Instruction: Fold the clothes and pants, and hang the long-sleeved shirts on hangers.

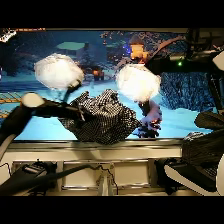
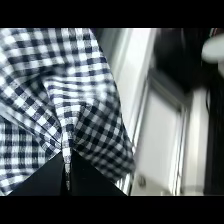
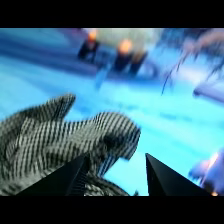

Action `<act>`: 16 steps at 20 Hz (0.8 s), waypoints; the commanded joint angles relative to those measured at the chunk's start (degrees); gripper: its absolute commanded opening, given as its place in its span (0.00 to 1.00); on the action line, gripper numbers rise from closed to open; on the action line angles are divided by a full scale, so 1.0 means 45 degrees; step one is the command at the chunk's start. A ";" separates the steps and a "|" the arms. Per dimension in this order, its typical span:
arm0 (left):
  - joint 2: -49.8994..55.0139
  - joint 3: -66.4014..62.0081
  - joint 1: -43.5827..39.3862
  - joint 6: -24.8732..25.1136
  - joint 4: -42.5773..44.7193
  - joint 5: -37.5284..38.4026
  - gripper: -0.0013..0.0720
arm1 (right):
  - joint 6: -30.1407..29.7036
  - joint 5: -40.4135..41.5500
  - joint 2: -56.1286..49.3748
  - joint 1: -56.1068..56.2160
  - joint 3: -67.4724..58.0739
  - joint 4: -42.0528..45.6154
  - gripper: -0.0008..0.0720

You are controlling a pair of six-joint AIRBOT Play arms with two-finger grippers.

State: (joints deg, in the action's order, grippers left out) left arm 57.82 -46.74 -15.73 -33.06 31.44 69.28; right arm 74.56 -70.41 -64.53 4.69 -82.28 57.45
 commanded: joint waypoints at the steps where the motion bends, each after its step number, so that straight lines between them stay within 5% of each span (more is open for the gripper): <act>1: -0.3191 -0.0306 0.1438 -0.1302 0.0039 -0.1127 0.03 | 0.0423 -0.0374 0.0345 0.0413 0.1787 -0.0102 0.59; 9: -0.6314 -0.0316 0.2433 -0.1632 0.0233 -0.2293 0.03 | 0.0170 0.1855 0.1982 0.3546 0.7451 0.0219 0.59; 16: -0.6314 -0.0316 0.2433 -0.1705 0.0243 -0.2293 0.03 | 0.0976 0.5459 0.2118 0.4920 0.8335 0.0350 0.64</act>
State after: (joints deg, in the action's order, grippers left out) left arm 29.80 -48.10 -4.89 -40.58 32.51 59.16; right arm 76.40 -53.39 -55.33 25.67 -46.09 58.59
